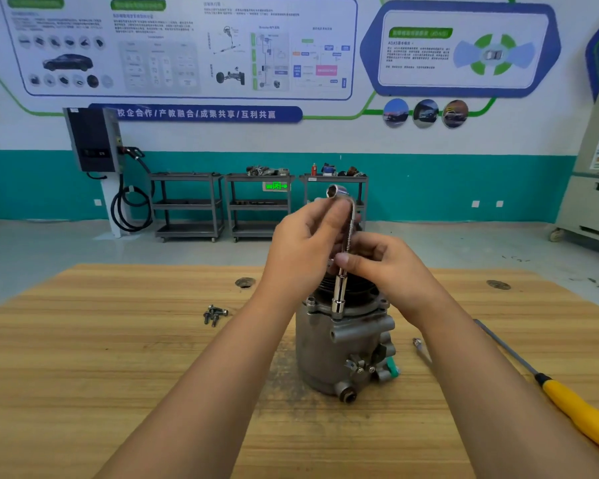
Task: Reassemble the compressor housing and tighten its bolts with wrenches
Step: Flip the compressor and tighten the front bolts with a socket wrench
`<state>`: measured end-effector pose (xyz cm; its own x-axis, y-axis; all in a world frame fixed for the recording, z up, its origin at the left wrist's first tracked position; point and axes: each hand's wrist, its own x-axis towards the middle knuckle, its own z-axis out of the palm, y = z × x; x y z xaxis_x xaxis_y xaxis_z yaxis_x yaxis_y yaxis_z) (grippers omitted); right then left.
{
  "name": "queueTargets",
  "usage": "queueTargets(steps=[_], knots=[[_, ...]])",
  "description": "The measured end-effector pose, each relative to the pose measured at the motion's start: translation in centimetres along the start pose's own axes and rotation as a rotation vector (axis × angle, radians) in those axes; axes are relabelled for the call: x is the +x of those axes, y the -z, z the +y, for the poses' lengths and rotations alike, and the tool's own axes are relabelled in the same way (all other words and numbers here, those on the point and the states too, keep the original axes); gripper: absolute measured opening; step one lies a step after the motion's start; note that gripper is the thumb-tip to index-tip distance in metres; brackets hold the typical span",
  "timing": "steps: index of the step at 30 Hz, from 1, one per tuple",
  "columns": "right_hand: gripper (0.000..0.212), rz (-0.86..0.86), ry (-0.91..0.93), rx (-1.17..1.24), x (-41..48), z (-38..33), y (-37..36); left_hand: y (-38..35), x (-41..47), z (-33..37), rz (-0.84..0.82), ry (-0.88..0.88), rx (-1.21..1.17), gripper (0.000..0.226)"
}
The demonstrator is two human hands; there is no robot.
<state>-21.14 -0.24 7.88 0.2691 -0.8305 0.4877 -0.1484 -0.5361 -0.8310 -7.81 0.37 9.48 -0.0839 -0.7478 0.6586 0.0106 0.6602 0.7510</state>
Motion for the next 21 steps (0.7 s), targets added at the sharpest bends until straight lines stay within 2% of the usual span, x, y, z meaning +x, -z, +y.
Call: queueTargets(steps=[3, 5, 6, 8, 11, 13, 16, 18, 21], knots=[[0.016, -0.007, 0.004, -0.03, 0.1, -0.1, 0.0, 0.9, -1.9, -2.2, 0.018, -0.064, -0.015, 0.022], [0.017, 0.016, 0.002, 0.017, 0.2, -0.1, 0.0, 2.2, -3.5, -4.3, 0.133, -0.056, 0.125, 0.013], [0.016, 0.035, 0.004, 0.034, 0.2, -0.1, 0.0, 3.0, -4.2, -5.5, 0.192, -0.036, 0.244, 0.017], [0.015, 0.073, -0.001, 0.02, 0.4, -0.1, 0.2, 4.9, -5.1, -8.2, 0.295, 0.083, 0.43, 0.024], [0.018, 0.101, -0.015, -0.004, 0.7, -0.1, 0.2, 8.7, -5.3, -12.4, 0.396, 0.333, 0.636, 0.013], [0.021, 0.103, -0.019, -0.003, 0.9, 0.0, 0.3, 11.4, -4.8, -15.0, 0.369, 0.492, 0.821, 0.017], [0.025, 0.104, -0.019, 0.028, 1.0, 0.2, 0.6, 14.1, -3.7, -17.4, 0.213, 0.651, 1.061, 0.04], [0.025, 0.1, -0.019, 0.053, 1.1, 0.4, 0.8, 14.9, -3.1, -18.4, 0.111, 0.669, 1.186, 0.044], [0.025, 0.096, -0.017, 0.044, 1.1, 0.4, 0.9, 15.0, -3.0, -19.8, -0.003, 0.657, 1.308, 0.037]])
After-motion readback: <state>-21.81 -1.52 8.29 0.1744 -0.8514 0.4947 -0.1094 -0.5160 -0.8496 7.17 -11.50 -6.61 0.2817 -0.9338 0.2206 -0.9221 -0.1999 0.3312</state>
